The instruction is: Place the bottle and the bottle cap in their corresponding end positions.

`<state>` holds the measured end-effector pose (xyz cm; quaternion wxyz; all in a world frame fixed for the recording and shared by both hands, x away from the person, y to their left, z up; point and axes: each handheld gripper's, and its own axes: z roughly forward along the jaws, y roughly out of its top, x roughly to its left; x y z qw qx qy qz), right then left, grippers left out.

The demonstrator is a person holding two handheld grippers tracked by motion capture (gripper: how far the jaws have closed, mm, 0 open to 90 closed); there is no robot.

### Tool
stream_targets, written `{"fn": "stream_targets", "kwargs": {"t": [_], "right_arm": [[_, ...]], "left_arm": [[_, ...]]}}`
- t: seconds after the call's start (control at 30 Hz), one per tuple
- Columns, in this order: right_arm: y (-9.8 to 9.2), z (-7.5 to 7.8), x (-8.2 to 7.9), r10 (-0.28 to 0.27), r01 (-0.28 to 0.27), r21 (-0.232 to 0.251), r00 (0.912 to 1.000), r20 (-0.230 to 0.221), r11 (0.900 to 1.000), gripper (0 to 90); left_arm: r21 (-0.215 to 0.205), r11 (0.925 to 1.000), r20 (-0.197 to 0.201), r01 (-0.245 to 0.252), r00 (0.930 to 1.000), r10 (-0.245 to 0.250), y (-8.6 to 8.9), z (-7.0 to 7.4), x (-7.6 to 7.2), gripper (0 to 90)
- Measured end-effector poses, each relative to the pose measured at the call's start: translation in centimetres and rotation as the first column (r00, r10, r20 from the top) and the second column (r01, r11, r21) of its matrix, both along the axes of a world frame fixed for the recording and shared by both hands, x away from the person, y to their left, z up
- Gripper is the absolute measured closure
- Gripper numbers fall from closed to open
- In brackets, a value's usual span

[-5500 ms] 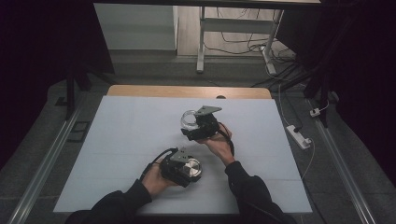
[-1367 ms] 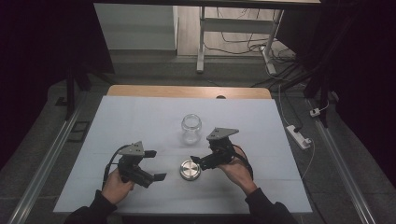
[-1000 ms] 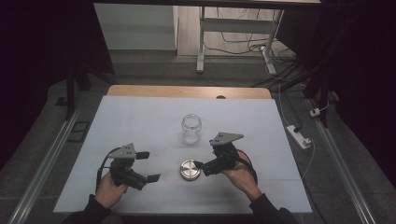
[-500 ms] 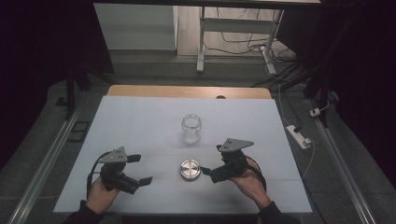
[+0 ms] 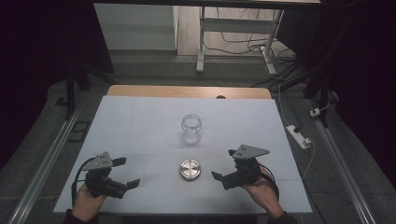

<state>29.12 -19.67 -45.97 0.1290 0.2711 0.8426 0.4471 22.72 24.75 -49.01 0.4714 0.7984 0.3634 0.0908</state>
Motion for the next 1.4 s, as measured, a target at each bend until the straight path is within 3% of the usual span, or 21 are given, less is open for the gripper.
{"fn": "stream_targets", "kwargs": {"t": [0.37,0.77,0.97,1.4], "right_arm": [[-3.3,-0.1,-1.2,-0.097,0.097,0.008,0.9952,0.013,0.995,0.0],[-6.8,-0.5,-2.7,-0.195,0.195,-0.003,0.9804,0.028,0.981,0.0],[-8.2,-1.2,-3.2,-0.239,0.240,-0.035,0.9705,0.034,0.970,0.0],[-10.2,-3.2,-4.4,-0.318,0.317,-0.075,0.9480,-0.009,0.946,0.0]], "left_arm": [[-0.009,0.9976,-0.010,-0.069,0.9976,0.069,2.2,-0.5,-1.5,0.0],[-0.004,0.9905,-0.027,-0.137,0.9902,0.137,4.1,-1.3,-2.9,0.0],[0.022,0.9885,-0.043,-0.150,0.9877,0.151,4.4,-1.8,-3.2,0.0],[0.091,0.9843,-0.091,-0.151,0.9829,0.160,4.6,-2.8,-4.0,0.0]]}}
